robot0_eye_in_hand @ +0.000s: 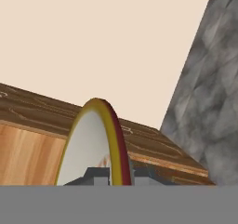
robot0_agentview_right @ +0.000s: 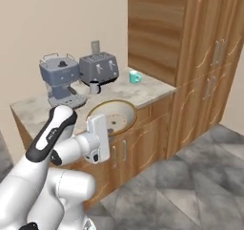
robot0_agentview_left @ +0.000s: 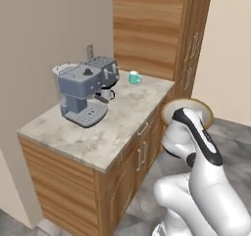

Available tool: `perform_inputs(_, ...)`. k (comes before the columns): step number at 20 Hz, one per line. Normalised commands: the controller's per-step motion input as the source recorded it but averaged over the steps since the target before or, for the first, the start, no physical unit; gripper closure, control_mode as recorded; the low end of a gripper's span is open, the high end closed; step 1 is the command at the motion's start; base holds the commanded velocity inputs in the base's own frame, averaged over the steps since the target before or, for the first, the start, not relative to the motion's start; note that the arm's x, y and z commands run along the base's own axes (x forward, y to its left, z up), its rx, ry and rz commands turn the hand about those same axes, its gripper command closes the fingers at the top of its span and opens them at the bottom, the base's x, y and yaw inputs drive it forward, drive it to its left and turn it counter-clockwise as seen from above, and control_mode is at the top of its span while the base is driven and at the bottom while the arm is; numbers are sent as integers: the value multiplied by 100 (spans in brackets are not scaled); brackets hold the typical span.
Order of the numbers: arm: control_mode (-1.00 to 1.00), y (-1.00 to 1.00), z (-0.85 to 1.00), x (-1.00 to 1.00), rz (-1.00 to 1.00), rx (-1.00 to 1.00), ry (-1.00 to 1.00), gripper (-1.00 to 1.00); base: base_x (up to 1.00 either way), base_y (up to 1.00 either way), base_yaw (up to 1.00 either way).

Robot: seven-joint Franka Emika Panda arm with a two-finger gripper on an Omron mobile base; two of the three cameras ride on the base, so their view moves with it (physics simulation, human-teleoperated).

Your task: Clear the mugs and bowl far away from the sink.

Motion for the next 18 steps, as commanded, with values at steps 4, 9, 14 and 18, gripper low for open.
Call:
perform_inputs(4,100,0,0,0,0,0,0,100,-56,20,43)
perform_inputs(9,100,0,0,0,0,0,0,100,0,0,45)
perform_inputs(14,100,0,0,0,0,0,0,100,-26,-10,25)
perform_inputs(18,-100,-12,0,0,1,2,0,100,-25,-17,5)
